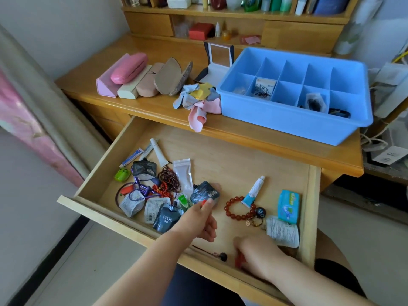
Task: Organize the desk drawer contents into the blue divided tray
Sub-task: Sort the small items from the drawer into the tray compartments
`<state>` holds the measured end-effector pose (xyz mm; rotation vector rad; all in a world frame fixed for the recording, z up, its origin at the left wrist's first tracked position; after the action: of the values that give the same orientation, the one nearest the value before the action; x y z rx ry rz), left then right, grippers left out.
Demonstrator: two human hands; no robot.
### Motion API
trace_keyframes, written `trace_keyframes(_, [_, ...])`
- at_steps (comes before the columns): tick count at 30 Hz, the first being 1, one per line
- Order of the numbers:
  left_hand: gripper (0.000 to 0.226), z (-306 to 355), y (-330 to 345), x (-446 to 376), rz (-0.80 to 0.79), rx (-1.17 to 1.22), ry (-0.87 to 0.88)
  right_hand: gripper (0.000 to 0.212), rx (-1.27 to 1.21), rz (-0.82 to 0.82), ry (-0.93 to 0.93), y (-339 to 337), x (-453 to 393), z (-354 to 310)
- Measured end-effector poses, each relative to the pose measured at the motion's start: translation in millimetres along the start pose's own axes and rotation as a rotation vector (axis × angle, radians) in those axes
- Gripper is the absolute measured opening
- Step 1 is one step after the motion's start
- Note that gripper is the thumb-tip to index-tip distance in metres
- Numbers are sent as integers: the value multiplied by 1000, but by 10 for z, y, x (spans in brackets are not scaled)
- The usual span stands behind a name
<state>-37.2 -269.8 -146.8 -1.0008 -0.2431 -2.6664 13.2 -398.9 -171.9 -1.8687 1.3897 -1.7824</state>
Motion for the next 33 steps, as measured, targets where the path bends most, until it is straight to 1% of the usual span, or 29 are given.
trace_keyframes(1, [36,3,-20,10,4,-46,-4,17,34,-4,20,-20,-12,10])
trace_keyframes(2, [36,14,-50,21,13,-72,3,19,49,-9,45,-28,-28,35])
trace_keyframes(4, [25,48,-176,63,65,-89,28,15,49,-20,89,-46,-46,60])
trace_keyframes(5, [25,57,-282,80,108,-83,42,11,44,-23,105,-56,-52,64])
trace_keyframes(7, [38,68,-557,110,208,-80,62,11,-26,-8,128,-107,-51,91])
trace_keyframes(8, [42,88,-723,127,269,-114,67,11,-103,14,134,-155,-60,118])
trace_keyframes(9, [44,126,-918,150,348,-202,72,9,-220,42,135,-218,-73,148])
trace_keyframes(10, [48,159,-1115,170,431,-367,53,10,-370,75,125,-286,-98,177])
trace_keyframes(11, [55,164,-1260,177,484,-568,-16,15,-523,108,104,-367,-124,180])
trace_keyframes(12, [64,145,-1322,158,488,-731,-102,19,-659,156,82,-461,-159,172])
trace_keyframes(13, [72,121,-1305,125,457,-835,-174,22,-755,218,76,-570,-187,174])
trace_keyframes(15, [82,65,-1101,26,338,-950,-230,26,-810,339,53,-804,-280,156])
trace_keyframes(17, [85,74,-848,-75,225,-1029,-182,27,-753,405,-4,-1036,-403,61])
trace_keyframes(19, [80,92,-654,-132,93,-1105,-103,26,-656,393,-49,-1198,-574,-78])
trace_keyframes(21, [71,116,-574,-95,-10,-1065,-2,23,-517,351,-69,-1326,-752,-260])
trace_keyframes(22, [66,135,-598,-49,-22,-1014,48,25,-457,332,-68,-1363,-855,-344])
trace_keyframes(23, [62,166,-641,10,4,-976,84,31,-395,318,-60,-1381,-893,-392])
trace_keyframes(24, [60,182,-760,60,71,-954,79,40,-319,296,-48,-1380,-940,-429])
trace_keyframes(25, [60,171,-950,101,169,-962,23,50,-227,255,-39,-1345,-1011,-461])
trace_keyframes(26, [62,123,-1181,149,281,-995,-97,60,-129,196,-24,-1279,-1083,-487])
trace_keyframes(27, [64,67,-1388,212,375,-1041,-259,68,-35,144,-1,-1215,-1131,-491])
trace_keyframes(28, [66,14,-1513,252,414,-1075,-398,74,42,126,27,-1194,-1142,-485])
trace_keyframes(29, [66,-18,-1535,253,399,-1100,-466,77,100,130,58,-1191,-1149,-459])
trace_keyframes(31, [67,-38,-1355,133,283,-1157,-433,79,166,159,130,-1193,-1139,-351])
trace_keyframes(33, [71,-16,-1140,8,180,-1199,-320,76,165,172,197,-1219,-1082,-213])
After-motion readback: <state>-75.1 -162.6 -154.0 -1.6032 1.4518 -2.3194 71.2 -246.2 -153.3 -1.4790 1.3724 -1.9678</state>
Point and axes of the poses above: each hand's wrist, its own x-axis away from the middle knuckle, its own y-axis out of the palm, z = x × y, the point moved 9 cm from there along -x, towards the middle knuckle, and after that the axes turned 10 degrees about -z, right-handed, at the moved point
